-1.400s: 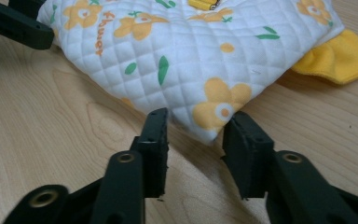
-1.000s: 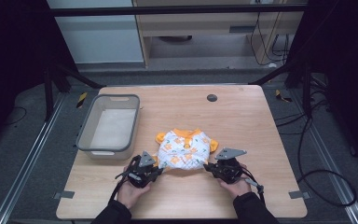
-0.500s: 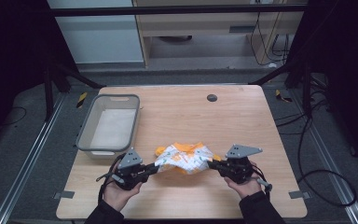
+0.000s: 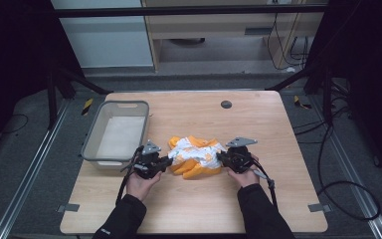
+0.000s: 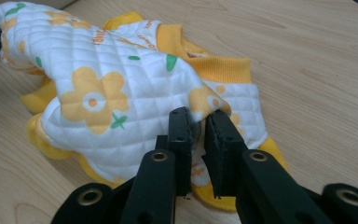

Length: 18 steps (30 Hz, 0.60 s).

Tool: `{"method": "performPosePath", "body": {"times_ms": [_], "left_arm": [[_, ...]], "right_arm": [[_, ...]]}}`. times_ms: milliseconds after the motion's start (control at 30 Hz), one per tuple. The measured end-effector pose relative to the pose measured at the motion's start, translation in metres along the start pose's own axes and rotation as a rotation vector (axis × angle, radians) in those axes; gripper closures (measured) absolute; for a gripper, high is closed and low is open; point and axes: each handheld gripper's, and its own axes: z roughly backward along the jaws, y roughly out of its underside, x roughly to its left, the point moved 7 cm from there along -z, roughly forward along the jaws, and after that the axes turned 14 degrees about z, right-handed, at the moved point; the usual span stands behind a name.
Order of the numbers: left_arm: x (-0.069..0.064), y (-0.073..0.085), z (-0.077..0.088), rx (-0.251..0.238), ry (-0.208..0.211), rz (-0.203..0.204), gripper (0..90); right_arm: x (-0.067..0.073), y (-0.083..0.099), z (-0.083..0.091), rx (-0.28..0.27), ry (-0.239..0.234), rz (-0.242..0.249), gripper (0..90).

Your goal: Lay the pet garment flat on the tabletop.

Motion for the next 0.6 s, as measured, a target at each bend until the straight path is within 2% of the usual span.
{"method": "performPosePath", "body": {"times_ms": [67, 100, 133, 233, 333, 433, 500, 533, 600], "left_arm": [[0.002, -0.001, 0.002, -0.019, -0.007, -0.009, 68.0], [0.002, -0.001, 0.002, -0.019, -0.007, -0.009, 61.8], [0.003, -0.002, 0.005, -0.035, -0.013, -0.018, 61.8], [0.006, -0.003, 0.015, -0.064, -0.007, -0.017, 48.7], [0.008, 0.002, 0.026, -0.06, -0.013, -0.041, 41.2], [0.008, 0.012, 0.037, -0.072, -0.004, -0.054, 37.8], [0.008, 0.015, 0.037, -0.07, -0.005, -0.058, 37.2], [0.009, 0.023, 0.034, -0.049, -0.017, -0.075, 36.7], [0.01, 0.026, 0.029, -0.036, -0.028, -0.082, 36.7]], "right_arm": [[-0.001, -0.001, 0.004, -0.01, 0.004, 0.01, 77.3], [-0.001, -0.001, 0.004, -0.01, 0.004, 0.01, 77.3], [-0.001, -0.002, 0.007, -0.016, 0.004, 0.013, 76.2], [-0.001, -0.005, 0.022, -0.048, -0.006, 0.021, 73.6], [0.0, -0.005, 0.036, -0.071, -0.022, 0.04, 70.7], [0.005, 0.001, 0.05, -0.088, -0.047, 0.056, 63.5], [0.007, 0.003, 0.052, -0.093, -0.054, 0.059, 61.5], [0.01, 0.009, 0.055, -0.097, -0.068, 0.06, 58.3], [0.014, 0.016, 0.054, -0.086, -0.077, 0.06, 55.3]]}}
